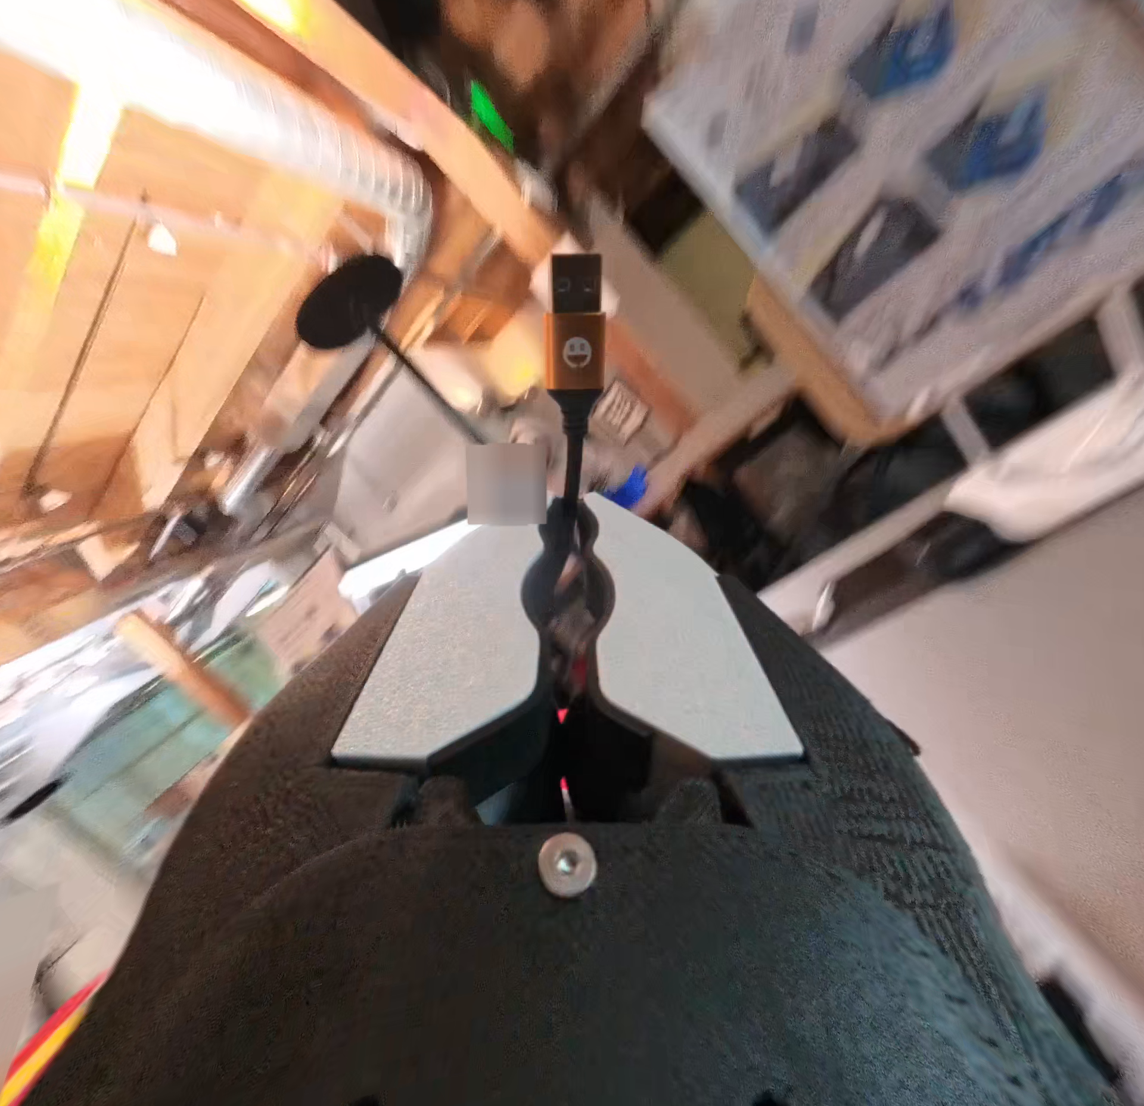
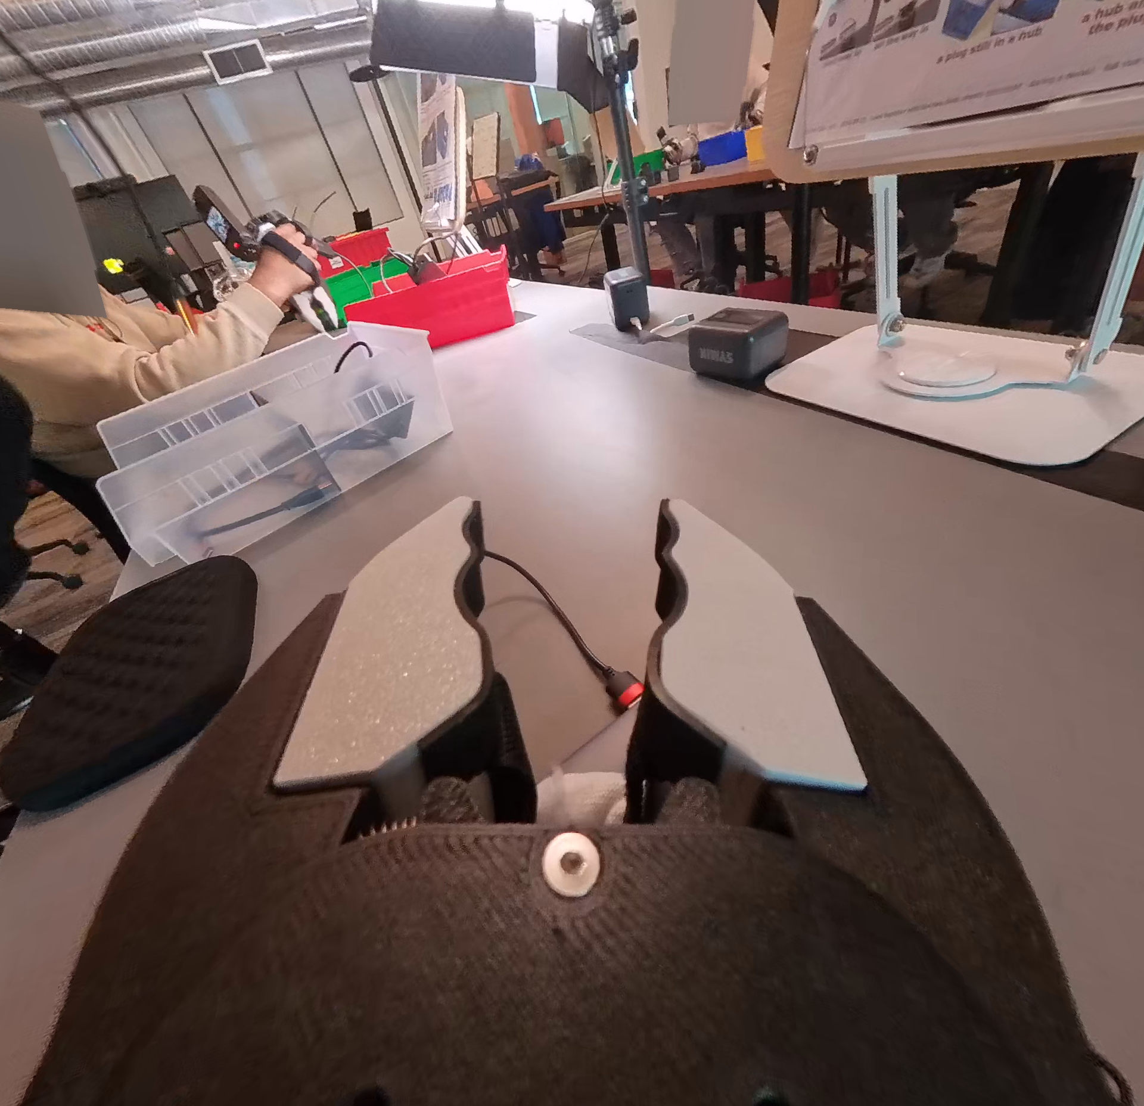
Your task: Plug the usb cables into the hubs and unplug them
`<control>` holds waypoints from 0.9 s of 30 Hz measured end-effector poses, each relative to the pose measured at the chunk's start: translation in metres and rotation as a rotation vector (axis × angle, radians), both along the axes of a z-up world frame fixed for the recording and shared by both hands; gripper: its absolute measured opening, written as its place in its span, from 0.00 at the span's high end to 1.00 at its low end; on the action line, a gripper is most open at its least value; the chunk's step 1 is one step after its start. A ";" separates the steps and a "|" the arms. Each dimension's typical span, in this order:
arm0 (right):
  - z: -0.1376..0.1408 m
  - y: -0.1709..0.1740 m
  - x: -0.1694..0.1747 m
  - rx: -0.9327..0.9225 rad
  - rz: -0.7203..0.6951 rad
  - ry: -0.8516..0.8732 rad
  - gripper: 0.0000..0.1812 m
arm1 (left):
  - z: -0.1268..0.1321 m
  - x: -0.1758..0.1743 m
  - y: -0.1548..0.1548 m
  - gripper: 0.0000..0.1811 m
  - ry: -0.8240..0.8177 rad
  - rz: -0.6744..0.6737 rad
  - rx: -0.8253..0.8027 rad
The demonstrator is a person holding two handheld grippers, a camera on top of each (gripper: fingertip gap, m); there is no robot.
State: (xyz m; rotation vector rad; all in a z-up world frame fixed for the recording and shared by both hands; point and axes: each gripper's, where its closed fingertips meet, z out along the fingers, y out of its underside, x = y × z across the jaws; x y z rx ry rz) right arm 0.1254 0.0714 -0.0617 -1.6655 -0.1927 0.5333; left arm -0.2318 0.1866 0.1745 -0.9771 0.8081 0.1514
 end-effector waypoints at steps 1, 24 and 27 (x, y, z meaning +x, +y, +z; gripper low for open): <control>0.002 -0.001 0.000 0.018 0.004 0.001 0.72 | 0.011 0.023 -0.011 0.98 -0.036 -0.097 0.013; 0.031 -0.022 -0.038 0.344 0.149 -0.219 0.78 | -0.241 0.322 -0.084 0.98 0.524 -0.758 -0.133; 0.020 -0.018 -0.038 0.288 0.145 -0.247 0.77 | -0.243 0.323 -0.087 0.98 0.552 -0.752 -0.102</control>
